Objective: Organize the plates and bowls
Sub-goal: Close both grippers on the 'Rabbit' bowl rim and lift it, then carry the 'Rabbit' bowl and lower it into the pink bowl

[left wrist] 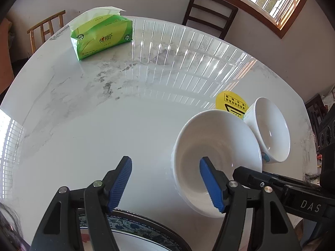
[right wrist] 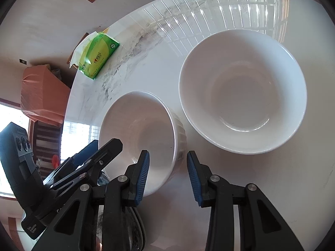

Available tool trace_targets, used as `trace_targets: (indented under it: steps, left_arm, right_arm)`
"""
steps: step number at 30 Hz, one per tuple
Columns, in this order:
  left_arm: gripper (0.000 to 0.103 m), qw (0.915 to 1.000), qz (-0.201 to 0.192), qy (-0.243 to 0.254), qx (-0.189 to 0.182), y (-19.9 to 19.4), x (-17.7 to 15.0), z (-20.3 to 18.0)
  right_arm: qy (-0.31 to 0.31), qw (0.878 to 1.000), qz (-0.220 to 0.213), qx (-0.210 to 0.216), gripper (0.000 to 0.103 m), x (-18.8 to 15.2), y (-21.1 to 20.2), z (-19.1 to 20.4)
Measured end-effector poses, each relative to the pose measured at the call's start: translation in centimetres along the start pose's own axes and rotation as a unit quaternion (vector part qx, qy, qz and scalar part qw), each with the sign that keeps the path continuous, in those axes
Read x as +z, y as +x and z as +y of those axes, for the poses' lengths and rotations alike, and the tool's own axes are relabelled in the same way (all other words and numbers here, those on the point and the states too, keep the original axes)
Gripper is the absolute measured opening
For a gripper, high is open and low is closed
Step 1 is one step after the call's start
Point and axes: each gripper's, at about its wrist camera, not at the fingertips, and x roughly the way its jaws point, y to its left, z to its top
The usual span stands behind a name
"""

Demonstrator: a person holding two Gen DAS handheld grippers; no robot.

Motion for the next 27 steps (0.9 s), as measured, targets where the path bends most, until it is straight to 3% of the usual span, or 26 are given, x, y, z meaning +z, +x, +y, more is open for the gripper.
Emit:
trace_targets:
  steps: [3,4,5,6,15,27]
  left_arm:
    - [0.064,1.0000,0.005,-0.001,-0.006,0.5,-0.1,-0.1]
    - [0.054,0.9999,0.007,-0.004,-0.015,0.7,-0.1,0.0]
    - [0.017,0.9996,0.018,-0.003,-0.021,1.1,-0.2,-0.1]
    - [0.014,0.9997,0.023,-0.005,-0.010,1.2,-0.2,-0.1]
    - [0.014,0.9998,-0.003,-0.017,-0.011,-1.4,-1.6,-0.4]
    - [0.014,0.9987,-0.047,0.007,-0.019,-8.2,-5.5,-4.1]
  right_arm:
    - [0.004,1.000,0.010,-0.007,0.026,0.0,0.6,-0.2]
    - [0.002,1.000,0.011,-0.007,0.022,0.1,0.7,-0.2]
    - [-0.001,1.000,0.011,-0.004,0.022,0.1,0.7,-0.1]
    - [-0.004,1.000,0.008,-0.006,0.021,0.1,0.7,-0.1]
    - [-0.014,1.000,0.001,0.010,0.018,-0.6,-0.7,0.0]
    - [-0.038,0.998,-0.024,0.032,0.016,-4.3,-6.6,-0.1]
